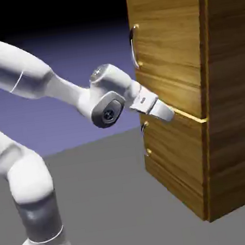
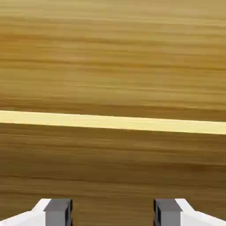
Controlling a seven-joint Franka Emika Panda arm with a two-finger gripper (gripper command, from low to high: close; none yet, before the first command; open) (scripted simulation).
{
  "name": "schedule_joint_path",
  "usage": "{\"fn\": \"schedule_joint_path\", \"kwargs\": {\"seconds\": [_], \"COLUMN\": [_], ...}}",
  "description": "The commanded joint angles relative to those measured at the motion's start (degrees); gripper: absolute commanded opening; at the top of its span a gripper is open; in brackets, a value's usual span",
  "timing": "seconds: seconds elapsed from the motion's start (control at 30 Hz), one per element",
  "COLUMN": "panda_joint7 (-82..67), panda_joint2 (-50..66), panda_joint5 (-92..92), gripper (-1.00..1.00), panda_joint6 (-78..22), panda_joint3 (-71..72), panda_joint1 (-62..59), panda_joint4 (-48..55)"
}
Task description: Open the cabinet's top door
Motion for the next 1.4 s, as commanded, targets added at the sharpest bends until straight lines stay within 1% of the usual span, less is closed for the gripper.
{"fn": "schedule_joint_path", "kwargs": {"seconds": [0.0,1.37], "panda_joint7": [2.50,104.68], "panda_joint2": [-0.53,-22.12], "panda_joint5": [2.24,94.07], "gripper": [0.00,0.00], "panda_joint6": [0.29,11.99], "panda_joint3": [1.32,55.17], "panda_joint1": [-0.80,-33.43], "panda_joint4": [0.60,25.20]}}
